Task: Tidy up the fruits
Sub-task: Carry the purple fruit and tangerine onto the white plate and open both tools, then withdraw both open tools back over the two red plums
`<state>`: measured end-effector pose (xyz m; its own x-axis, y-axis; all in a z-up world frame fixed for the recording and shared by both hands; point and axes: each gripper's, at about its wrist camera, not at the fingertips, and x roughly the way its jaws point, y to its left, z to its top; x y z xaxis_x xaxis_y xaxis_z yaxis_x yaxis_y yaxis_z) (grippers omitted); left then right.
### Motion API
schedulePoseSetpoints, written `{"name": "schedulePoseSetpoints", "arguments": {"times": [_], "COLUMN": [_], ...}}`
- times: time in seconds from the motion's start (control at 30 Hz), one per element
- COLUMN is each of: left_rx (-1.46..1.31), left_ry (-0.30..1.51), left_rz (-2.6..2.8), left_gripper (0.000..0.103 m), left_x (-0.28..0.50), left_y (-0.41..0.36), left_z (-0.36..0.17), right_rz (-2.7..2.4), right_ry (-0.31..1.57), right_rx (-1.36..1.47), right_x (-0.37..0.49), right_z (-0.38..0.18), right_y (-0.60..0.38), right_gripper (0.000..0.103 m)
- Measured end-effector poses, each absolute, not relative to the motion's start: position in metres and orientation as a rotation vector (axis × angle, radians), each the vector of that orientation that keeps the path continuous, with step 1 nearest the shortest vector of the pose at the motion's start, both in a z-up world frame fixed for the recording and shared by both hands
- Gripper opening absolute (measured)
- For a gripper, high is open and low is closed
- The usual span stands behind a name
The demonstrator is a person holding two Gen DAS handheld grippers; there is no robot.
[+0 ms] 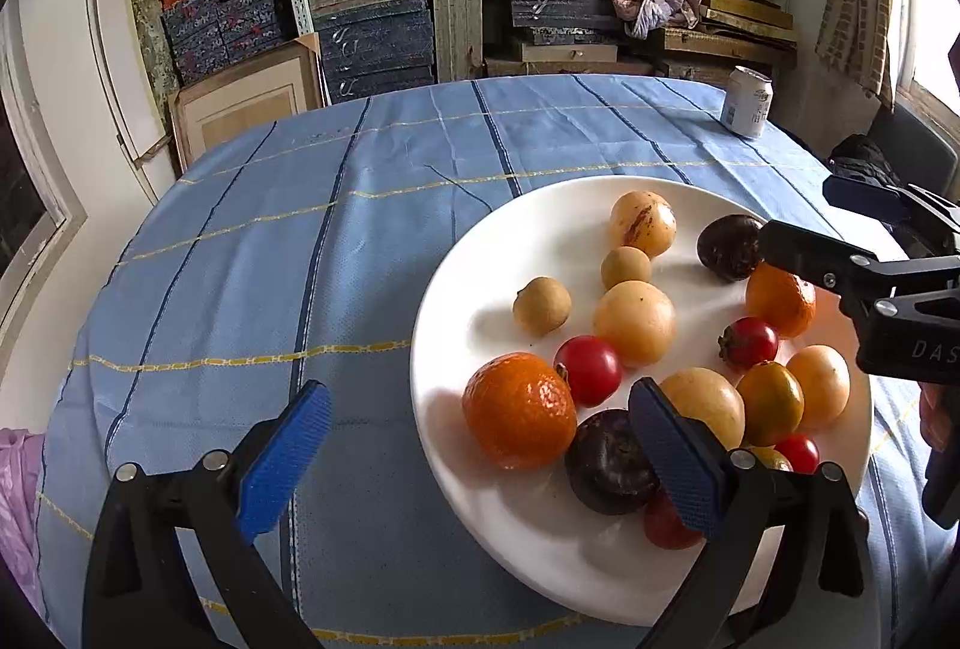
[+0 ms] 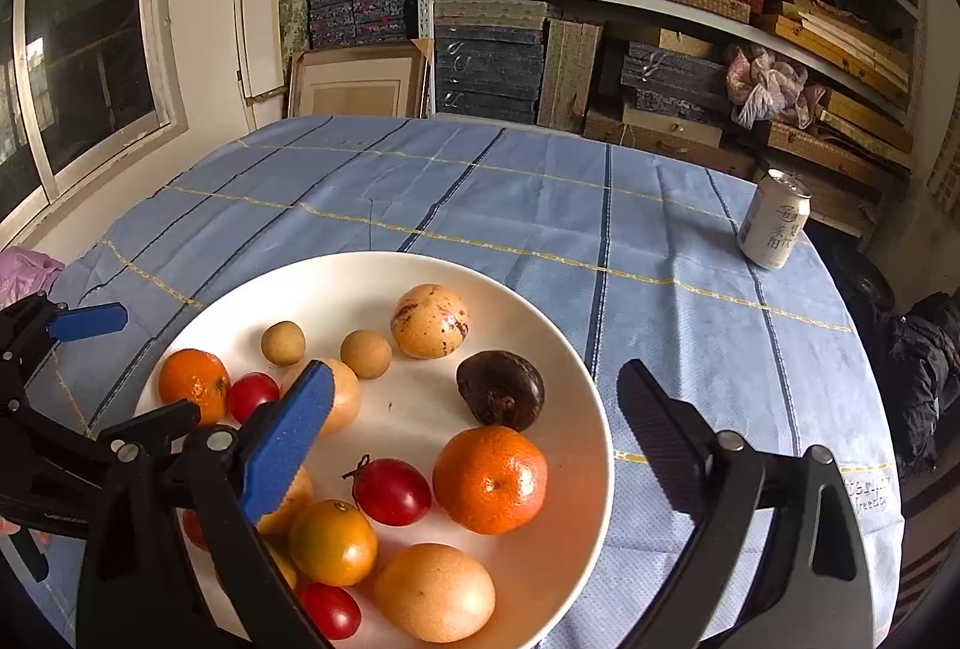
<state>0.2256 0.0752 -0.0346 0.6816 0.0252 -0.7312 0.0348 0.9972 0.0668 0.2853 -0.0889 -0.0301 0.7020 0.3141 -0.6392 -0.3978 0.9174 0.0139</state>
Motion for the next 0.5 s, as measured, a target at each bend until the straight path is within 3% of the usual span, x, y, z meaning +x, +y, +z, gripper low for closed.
{"name": "schedulePoseSetpoints", "arguments": {"times": [0.5], "left_rx": [0.007], "left_ry": [0.795], "left_rz": [-0.067], "left_gripper": [0.100], "left_x": [0.124], "left_y": [0.038], "left_z": [-0.036], "right_rz": [0.416], "right_ry": [0.772], "right_rx": [-0.126], "right_x": [0.152], "right_z": [-0.052], "right_y": [-0.132], "right_gripper": [0.094]}}
